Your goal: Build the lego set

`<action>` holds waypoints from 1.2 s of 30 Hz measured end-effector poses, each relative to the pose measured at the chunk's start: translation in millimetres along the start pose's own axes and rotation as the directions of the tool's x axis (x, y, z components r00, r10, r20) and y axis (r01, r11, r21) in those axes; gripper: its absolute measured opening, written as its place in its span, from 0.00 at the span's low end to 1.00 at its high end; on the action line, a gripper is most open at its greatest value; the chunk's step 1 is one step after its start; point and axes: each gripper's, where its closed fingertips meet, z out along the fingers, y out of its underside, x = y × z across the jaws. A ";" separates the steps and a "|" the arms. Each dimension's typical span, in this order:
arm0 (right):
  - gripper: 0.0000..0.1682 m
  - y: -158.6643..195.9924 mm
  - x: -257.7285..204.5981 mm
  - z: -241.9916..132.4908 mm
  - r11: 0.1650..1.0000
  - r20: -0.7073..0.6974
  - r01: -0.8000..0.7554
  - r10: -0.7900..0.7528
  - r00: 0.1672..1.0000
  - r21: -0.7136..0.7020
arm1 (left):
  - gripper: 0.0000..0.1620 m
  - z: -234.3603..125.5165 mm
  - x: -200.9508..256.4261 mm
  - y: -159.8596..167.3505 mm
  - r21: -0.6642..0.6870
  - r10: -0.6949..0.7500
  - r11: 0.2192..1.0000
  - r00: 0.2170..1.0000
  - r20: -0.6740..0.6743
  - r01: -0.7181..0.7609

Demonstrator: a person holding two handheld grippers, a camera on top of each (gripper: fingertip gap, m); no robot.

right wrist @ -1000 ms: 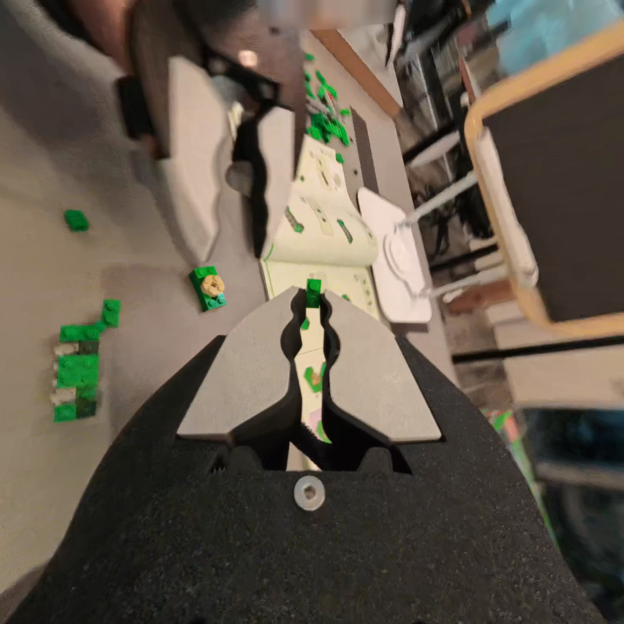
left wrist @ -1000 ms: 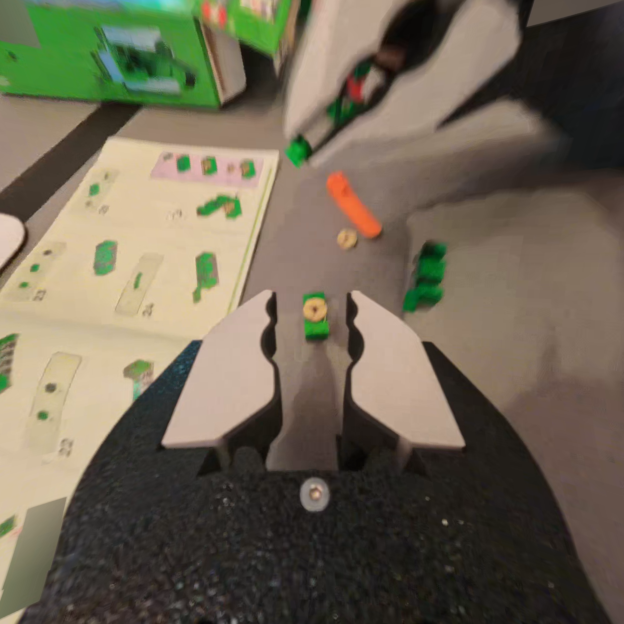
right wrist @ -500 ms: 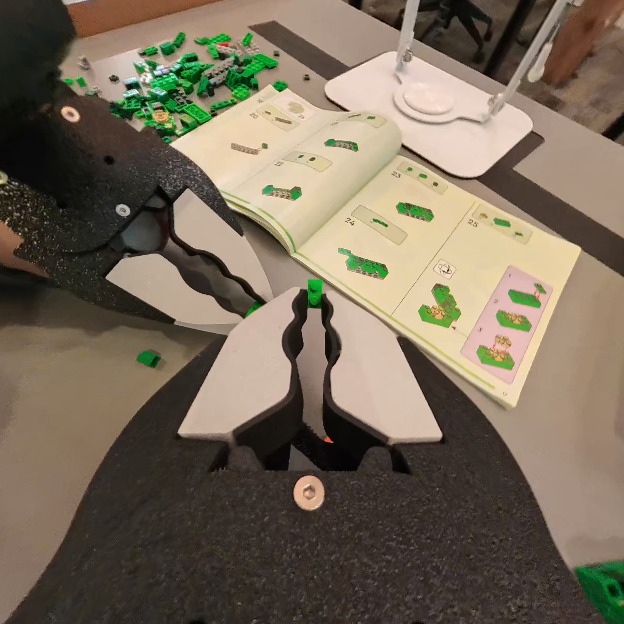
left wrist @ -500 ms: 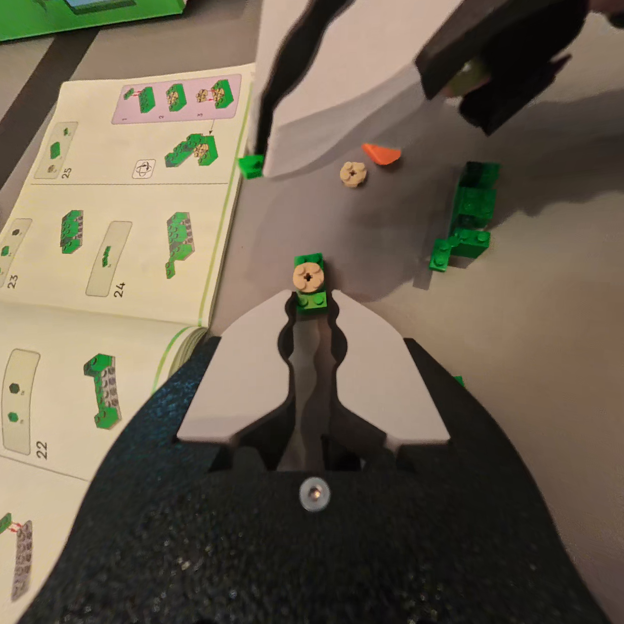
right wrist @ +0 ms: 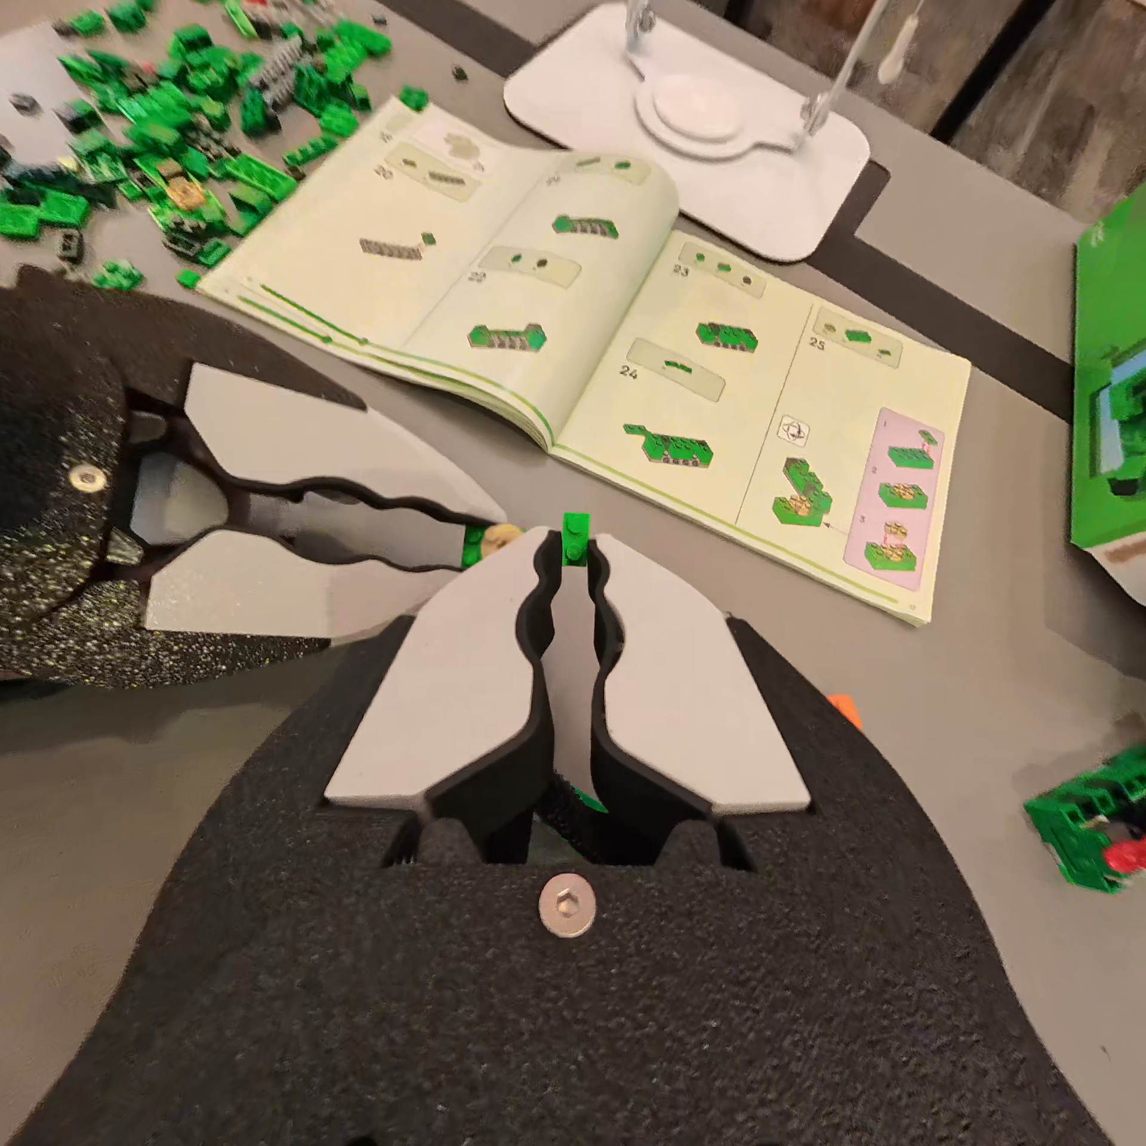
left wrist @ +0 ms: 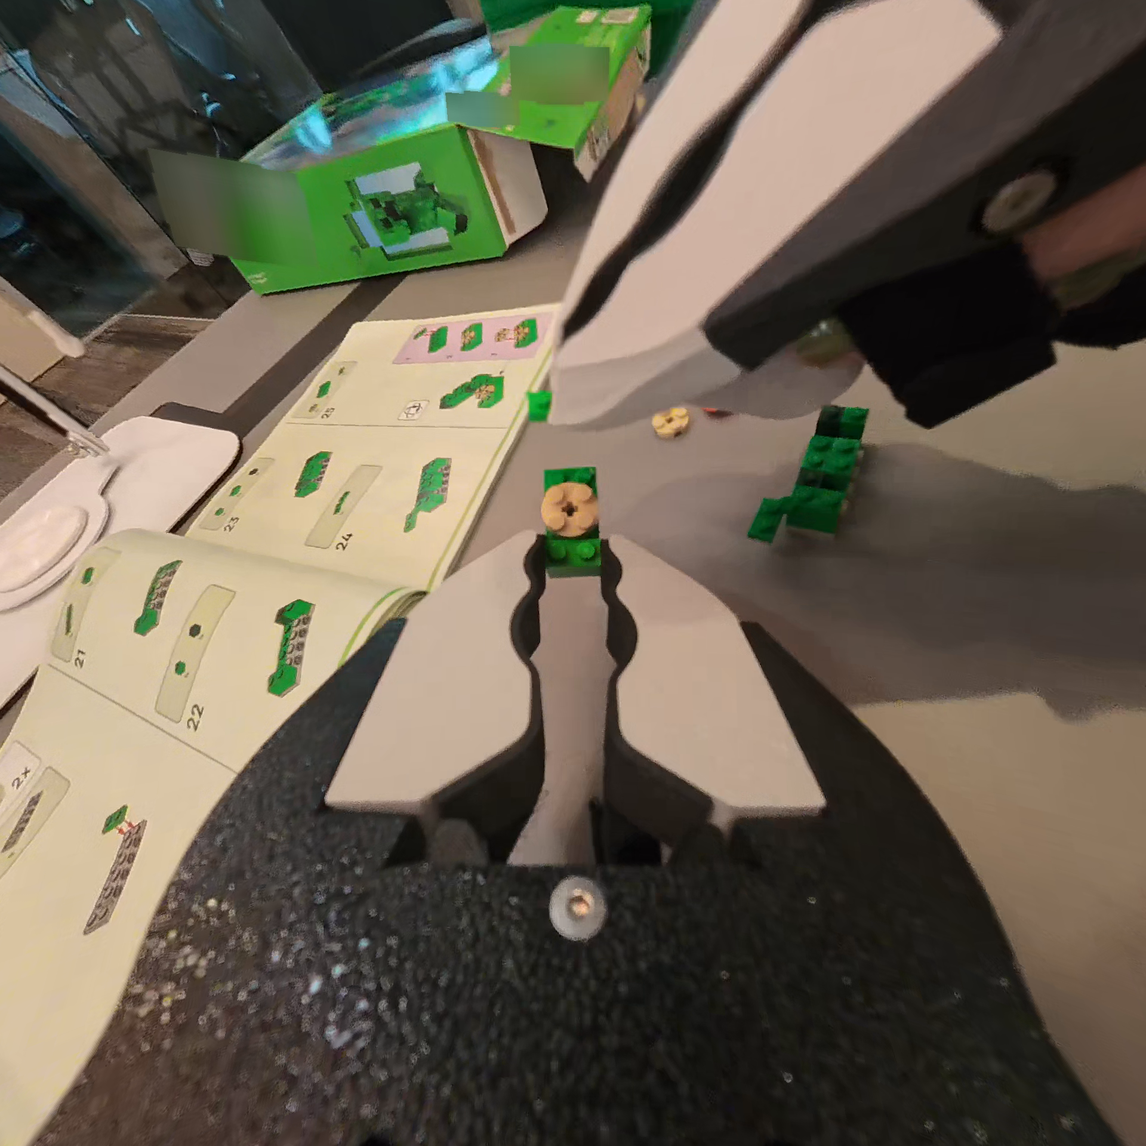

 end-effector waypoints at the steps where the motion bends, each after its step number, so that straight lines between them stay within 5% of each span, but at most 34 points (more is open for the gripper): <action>1: 0.04 1.2 -0.7 0.4 1.000 -0.017 0.013 -0.013 1.000 -0.015 | 0.10 -0.8 -0.8 -1.1 0.009 0.000 1.000 1.000 0.005 0.000; 36: 0.05 3.8 -13.9 1.5 0.997 -0.028 0.028 -0.030 0.999 -0.069 | 0.10 -2.6 0.8 -5.7 0.051 0.027 0.998 1.000 -0.005 -0.027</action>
